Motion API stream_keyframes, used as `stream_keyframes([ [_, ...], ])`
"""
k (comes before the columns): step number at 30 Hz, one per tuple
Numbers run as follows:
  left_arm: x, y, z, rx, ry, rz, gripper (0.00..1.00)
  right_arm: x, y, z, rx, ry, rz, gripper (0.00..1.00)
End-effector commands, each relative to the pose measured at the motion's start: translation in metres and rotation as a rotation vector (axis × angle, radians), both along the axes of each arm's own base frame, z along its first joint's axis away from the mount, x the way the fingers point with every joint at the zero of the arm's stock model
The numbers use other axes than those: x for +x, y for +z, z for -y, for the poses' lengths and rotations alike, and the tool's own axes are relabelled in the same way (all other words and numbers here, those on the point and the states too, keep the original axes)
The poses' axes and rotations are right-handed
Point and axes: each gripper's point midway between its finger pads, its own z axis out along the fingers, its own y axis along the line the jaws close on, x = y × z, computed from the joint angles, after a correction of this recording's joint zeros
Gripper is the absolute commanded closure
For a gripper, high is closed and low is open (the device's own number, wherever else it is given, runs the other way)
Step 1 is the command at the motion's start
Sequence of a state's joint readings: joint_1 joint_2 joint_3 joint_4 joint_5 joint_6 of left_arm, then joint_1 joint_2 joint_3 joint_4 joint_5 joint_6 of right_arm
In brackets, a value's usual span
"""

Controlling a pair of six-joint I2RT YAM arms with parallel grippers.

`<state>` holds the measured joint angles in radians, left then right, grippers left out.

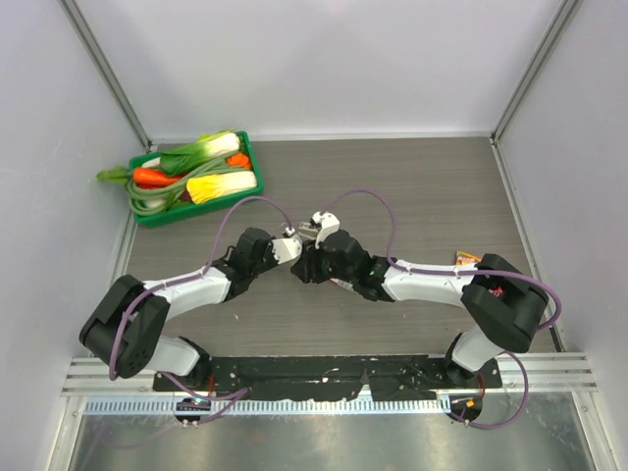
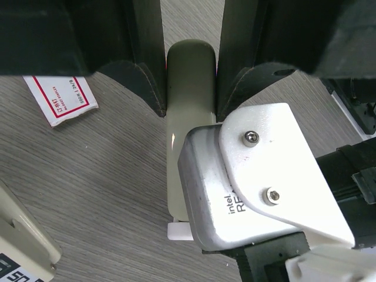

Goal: Unload the staples from the stapler

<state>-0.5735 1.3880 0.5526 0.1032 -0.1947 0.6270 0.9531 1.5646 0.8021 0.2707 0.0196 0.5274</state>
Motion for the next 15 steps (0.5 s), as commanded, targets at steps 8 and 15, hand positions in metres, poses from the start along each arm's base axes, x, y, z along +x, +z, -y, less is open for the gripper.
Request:
stream_keyframes([
  [8, 0.020, 0.011, -0.036, 0.121, 0.146, 0.142, 1.00, -0.002, 0.041, 0.005, 0.075, 0.014, 0.112, 0.99],
  [15, 0.015, 0.008, -0.039, 0.136, 0.137, 0.139, 1.00, -0.005, 0.036, 0.011, 0.067, 0.011, 0.101, 0.99],
])
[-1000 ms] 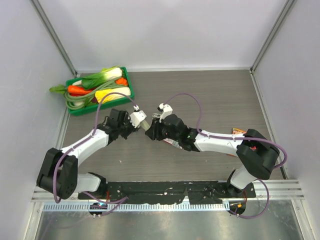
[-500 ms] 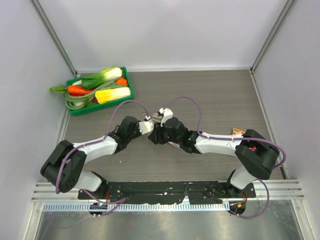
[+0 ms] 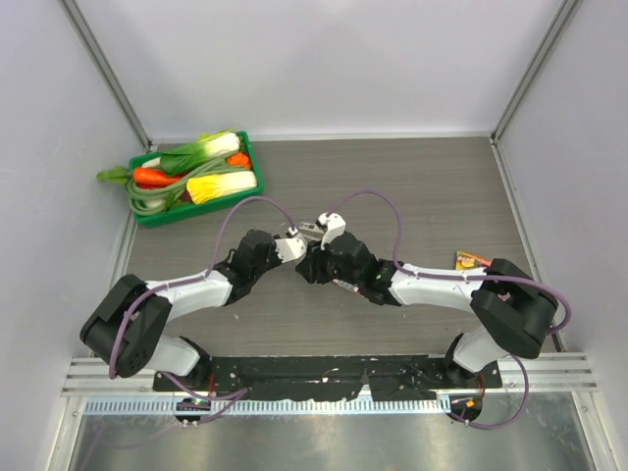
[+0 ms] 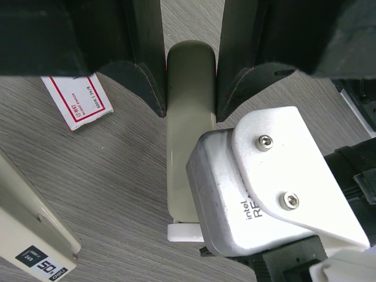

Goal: Unload the staples from the stapler

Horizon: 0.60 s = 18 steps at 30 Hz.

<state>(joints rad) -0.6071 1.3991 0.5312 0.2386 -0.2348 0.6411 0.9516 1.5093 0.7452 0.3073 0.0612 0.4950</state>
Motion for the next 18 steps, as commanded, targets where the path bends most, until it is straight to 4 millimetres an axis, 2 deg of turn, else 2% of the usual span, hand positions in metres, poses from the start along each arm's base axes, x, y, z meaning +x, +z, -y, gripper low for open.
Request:
stream_keyframes([
  [1, 0.004, -0.005, -0.052, 0.160, 0.157, 0.039, 1.00, -0.007, 0.030, -0.002, 0.062, 0.037, 0.042, 0.99],
  [8, 0.006, 0.000, -0.067, 0.246, 0.168, 0.128, 1.00, -0.014, 0.019, 0.006, 0.001, 0.070, 0.036, 0.99],
  [12, 0.003, -0.003, -0.074, 0.255, 0.193, 0.144, 1.00, -0.024, -0.002, 0.019, -0.032, 0.071, 0.007, 0.99],
  [16, 0.000, 0.003, -0.063, 0.179, 0.182, 0.103, 1.00, -0.022, 0.001, 0.015, 0.005, 0.057, 0.004, 0.99],
  [17, -0.001, 0.006, -0.055, 0.107, 0.189, 0.077, 1.00, -0.020, 0.004, 0.012, 0.013, 0.057, 0.009, 0.99],
  [18, -0.011, 0.007, -0.053, 0.094, 0.179, 0.020, 1.00, -0.016, 0.012, 0.007, 0.030, 0.057, 0.022, 0.99],
])
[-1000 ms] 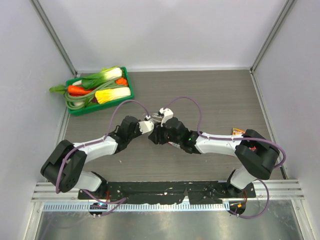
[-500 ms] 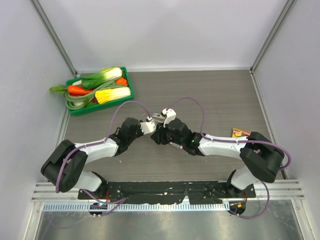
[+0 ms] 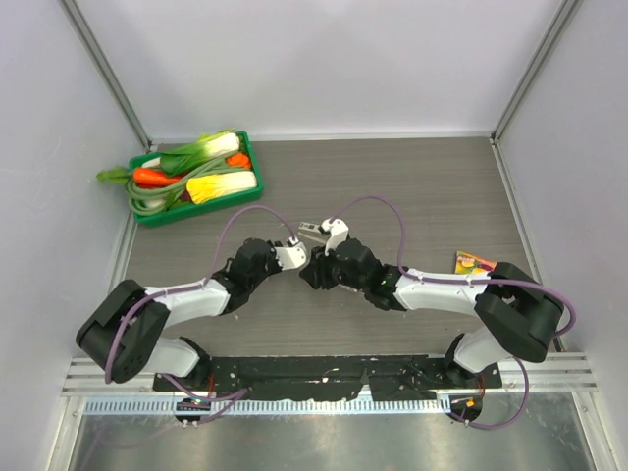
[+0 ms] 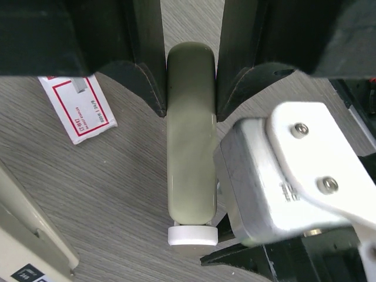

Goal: Unload the staples from the stapler

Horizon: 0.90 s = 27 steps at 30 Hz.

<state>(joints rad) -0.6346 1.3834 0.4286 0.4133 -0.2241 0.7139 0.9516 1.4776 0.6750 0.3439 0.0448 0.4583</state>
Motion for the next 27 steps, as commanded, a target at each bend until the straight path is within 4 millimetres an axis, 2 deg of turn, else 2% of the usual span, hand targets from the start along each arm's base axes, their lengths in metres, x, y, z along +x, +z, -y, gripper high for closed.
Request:
stream_keyframes([
  [1, 0.000, 0.026, -0.049, 0.019, 0.249, -0.067, 0.98, -0.004, 0.027, -0.007, 0.056, 0.026, 0.012, 0.99],
  [2, -0.003, 0.033, -0.042, -0.041, 0.246, -0.097, 0.96, 0.000, 0.033, -0.010, 0.062, 0.023, 0.029, 0.99],
  [3, -0.019, 0.033, -0.030, -0.077, 0.172, -0.187, 0.93, 0.007, 0.051, -0.017, 0.089, 0.017, 0.060, 0.99],
  [4, -0.018, 0.049, -0.019, -0.120, 0.146, -0.204, 0.91, 0.013, 0.061, -0.020, 0.096, 0.006, 0.083, 0.99],
  [5, -0.024, 0.052, -0.011, -0.142, 0.124, -0.260, 0.87, 0.019, 0.072, -0.023, 0.103, 0.002, 0.114, 0.99],
  [6, -0.041, 0.046, -0.005, -0.161, 0.099, -0.367, 0.85, 0.030, 0.096, -0.028, 0.127, -0.025, 0.159, 0.99],
  [7, -0.042, 0.056, 0.003, -0.189, 0.074, -0.374, 0.83, 0.035, 0.103, -0.030, 0.129, -0.035, 0.177, 0.99],
  [8, -0.048, 0.059, 0.009, -0.215, 0.047, -0.403, 0.79, 0.039, 0.112, -0.033, 0.134, -0.043, 0.195, 0.99],
  [9, -0.061, 0.057, 0.014, -0.236, 0.015, -0.471, 0.76, 0.047, 0.129, -0.037, 0.143, -0.053, 0.228, 0.99],
  [10, -0.063, 0.065, 0.019, -0.257, 0.005, -0.485, 0.73, 0.052, 0.125, -0.041, 0.122, -0.056, 0.227, 0.99],
  [11, -0.068, 0.068, 0.021, -0.281, -0.007, -0.515, 0.71, 0.058, 0.136, -0.045, 0.129, -0.063, 0.244, 0.99],
  [12, -0.088, 0.064, 0.020, -0.280, -0.047, -0.619, 0.68, 0.060, 0.132, -0.045, 0.094, -0.062, 0.245, 0.99],
  [13, -0.100, 0.082, 0.035, -0.359, -0.132, -0.679, 0.63, 0.066, 0.130, -0.043, 0.072, -0.087, 0.252, 0.99],
  [15, -0.111, 0.095, 0.031, -0.407, -0.143, -0.750, 0.62, 0.071, 0.131, -0.041, 0.063, -0.102, 0.262, 0.99],
  [16, -0.110, 0.110, 0.034, -0.447, -0.171, -0.747, 0.61, 0.071, 0.131, -0.041, 0.063, -0.107, 0.264, 0.99],
  [21, -0.081, 0.150, 0.005, -0.565, -0.072, -0.631, 0.59, 0.071, 0.122, -0.041, 0.031, -0.094, 0.253, 0.99],
  [23, -0.065, 0.160, -0.013, -0.616, 0.050, -0.577, 0.55, 0.069, 0.120, -0.043, 0.028, -0.079, 0.246, 0.99],
  [24, -0.053, 0.168, -0.019, -0.651, 0.092, -0.524, 0.54, 0.068, 0.110, -0.045, 0.006, -0.069, 0.229, 0.99],
  [26, -0.030, 0.179, -0.044, -0.719, 0.234, -0.423, 0.35, 0.065, 0.106, -0.054, 0.000, -0.041, 0.218, 0.99],
  [27, -0.027, 0.181, -0.051, -0.729, 0.268, -0.398, 0.34, 0.058, 0.092, -0.063, -0.029, -0.016, 0.202, 0.99],
])
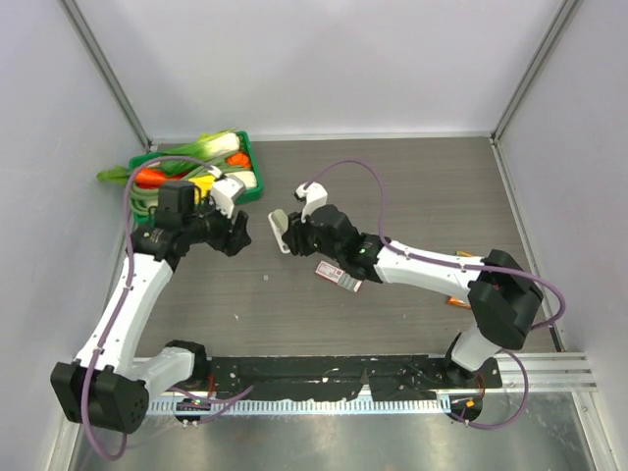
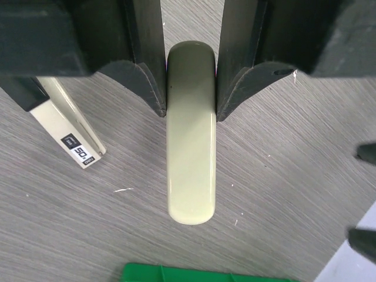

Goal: Unload the staples from the stapler

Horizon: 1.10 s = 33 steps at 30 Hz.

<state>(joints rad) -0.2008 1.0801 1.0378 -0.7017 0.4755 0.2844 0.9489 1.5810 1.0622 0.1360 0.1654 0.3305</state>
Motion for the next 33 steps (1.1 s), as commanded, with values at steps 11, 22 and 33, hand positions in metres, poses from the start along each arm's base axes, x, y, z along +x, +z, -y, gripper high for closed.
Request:
stream_keyframes([
  [11, 0.045, 0.036, -0.070, -0.006, 0.510, 0.061, 0.15, -0.042, -0.037, -0.104, -0.139, 0.184, -0.015, 0.99],
  [22, 0.052, 0.035, -0.080, 0.023, 0.571, 0.044, 0.11, -0.055, -0.103, -0.131, -0.284, 0.193, -0.097, 0.99],
  [33, 0.056, 0.018, -0.084, 0.055, 0.589, 0.013, 0.11, -0.057, -0.102, -0.141, -0.291, 0.212, -0.113, 0.39],
])
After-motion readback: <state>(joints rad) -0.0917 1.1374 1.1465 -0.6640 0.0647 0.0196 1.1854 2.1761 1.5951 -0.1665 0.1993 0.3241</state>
